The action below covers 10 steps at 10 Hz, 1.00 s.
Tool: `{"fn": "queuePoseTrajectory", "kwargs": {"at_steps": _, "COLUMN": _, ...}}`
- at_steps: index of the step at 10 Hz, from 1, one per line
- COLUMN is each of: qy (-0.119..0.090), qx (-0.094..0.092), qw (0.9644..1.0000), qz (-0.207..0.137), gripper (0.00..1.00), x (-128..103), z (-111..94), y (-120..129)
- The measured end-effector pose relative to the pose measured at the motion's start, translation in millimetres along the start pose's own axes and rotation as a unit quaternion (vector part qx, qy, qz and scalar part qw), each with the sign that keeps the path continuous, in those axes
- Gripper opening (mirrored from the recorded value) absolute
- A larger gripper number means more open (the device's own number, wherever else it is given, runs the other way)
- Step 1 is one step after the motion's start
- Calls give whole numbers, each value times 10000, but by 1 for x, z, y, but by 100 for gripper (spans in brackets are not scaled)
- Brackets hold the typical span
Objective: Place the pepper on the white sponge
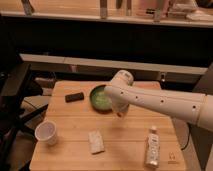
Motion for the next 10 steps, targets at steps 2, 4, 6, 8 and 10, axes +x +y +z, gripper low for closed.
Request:
{"fn": "queuePoseTrajectory", "kwargs": {"at_steps": 2, "qy": -21, "qx": -23, "qw": 9998, "qz": -198, "gripper": 0, "x": -15, "z": 1, "y": -2}}
{"fn": "queuePoseTrajectory", "kwargs": {"at_steps": 4, "qy": -43, "qx": -24, "qw": 9994, "qz": -355, "gripper": 0, "x": -26, "z": 1, "y": -2}}
{"fn": "queuePoseTrajectory", "kwargs": {"at_steps": 6, "qy": -82, "qx": -31, "qw": 9983, "qz": -578, "gripper": 0, "x": -44, "z": 1, "y": -5}}
{"fn": "queuePoseTrajectory", "kwargs": {"at_steps": 8, "qy": -89, "qx": -41, "qw": 9975, "qz": -694, "gripper": 0, "x": -52, "z": 2, "y": -8}}
{"fn": "queuePoseTrajectory", "kwargs": {"at_steps": 10, "qy": -104, "qx": -66, "qw": 9964, "qz": -839, "gripper": 0, "x": -65, "z": 2, "y": -8}}
